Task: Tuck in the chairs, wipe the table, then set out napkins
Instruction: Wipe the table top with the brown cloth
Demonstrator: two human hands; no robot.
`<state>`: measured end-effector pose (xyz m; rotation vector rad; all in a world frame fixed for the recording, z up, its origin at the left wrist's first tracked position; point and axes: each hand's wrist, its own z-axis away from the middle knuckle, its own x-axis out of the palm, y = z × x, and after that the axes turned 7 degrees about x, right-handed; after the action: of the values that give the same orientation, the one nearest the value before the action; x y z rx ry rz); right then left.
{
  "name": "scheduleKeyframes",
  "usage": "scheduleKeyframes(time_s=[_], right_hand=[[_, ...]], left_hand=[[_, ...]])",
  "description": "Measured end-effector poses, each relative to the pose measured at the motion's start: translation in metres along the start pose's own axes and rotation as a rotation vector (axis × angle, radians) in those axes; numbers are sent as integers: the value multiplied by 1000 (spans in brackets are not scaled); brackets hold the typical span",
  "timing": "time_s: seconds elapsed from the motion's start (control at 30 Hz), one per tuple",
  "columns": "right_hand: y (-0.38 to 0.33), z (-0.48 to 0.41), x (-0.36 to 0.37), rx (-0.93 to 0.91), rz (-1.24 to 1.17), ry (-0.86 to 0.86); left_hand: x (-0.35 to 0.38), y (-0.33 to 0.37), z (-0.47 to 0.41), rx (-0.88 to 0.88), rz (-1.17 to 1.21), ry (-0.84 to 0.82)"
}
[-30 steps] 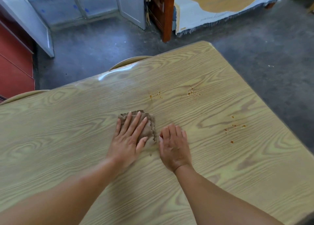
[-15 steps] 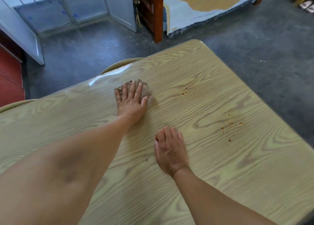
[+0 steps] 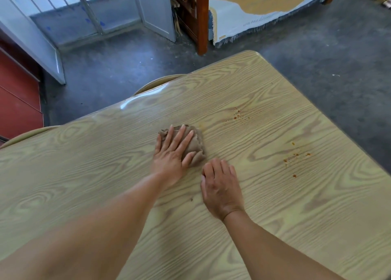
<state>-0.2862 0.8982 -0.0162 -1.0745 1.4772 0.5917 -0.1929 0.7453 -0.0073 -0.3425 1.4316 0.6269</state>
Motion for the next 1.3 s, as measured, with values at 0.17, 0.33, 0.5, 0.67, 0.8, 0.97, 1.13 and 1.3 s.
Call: scheduleKeyframes(time_s=[0.17, 0.33, 0.5, 0.67, 0.8, 0.97, 1.13, 1.3], right_hand=[[2, 0, 2, -13, -16, 13], [5, -2, 5, -4, -93, 22], [14, -9, -8, 103, -475, 75], [48, -38, -35, 69, -271, -3], [82, -45, -46, -102, -50, -131], [125, -45, -47, -319, 12, -141], [150, -42, -40, -416, -32, -183], [148, -34, -42, -386, -16, -164]], left_hand=[[-11, 7, -69, -286, 98, 11], [-10, 23, -89, -190, 87, -20], [-4, 50, -46, -40, 25, -50], [4, 81, 10, -48, 25, -27], [2, 77, -26, -262, 55, -2], [-6, 93, -106, -542, 147, 23], [6, 110, -91, -380, 61, 54], [19, 129, -19, -251, 28, 77]])
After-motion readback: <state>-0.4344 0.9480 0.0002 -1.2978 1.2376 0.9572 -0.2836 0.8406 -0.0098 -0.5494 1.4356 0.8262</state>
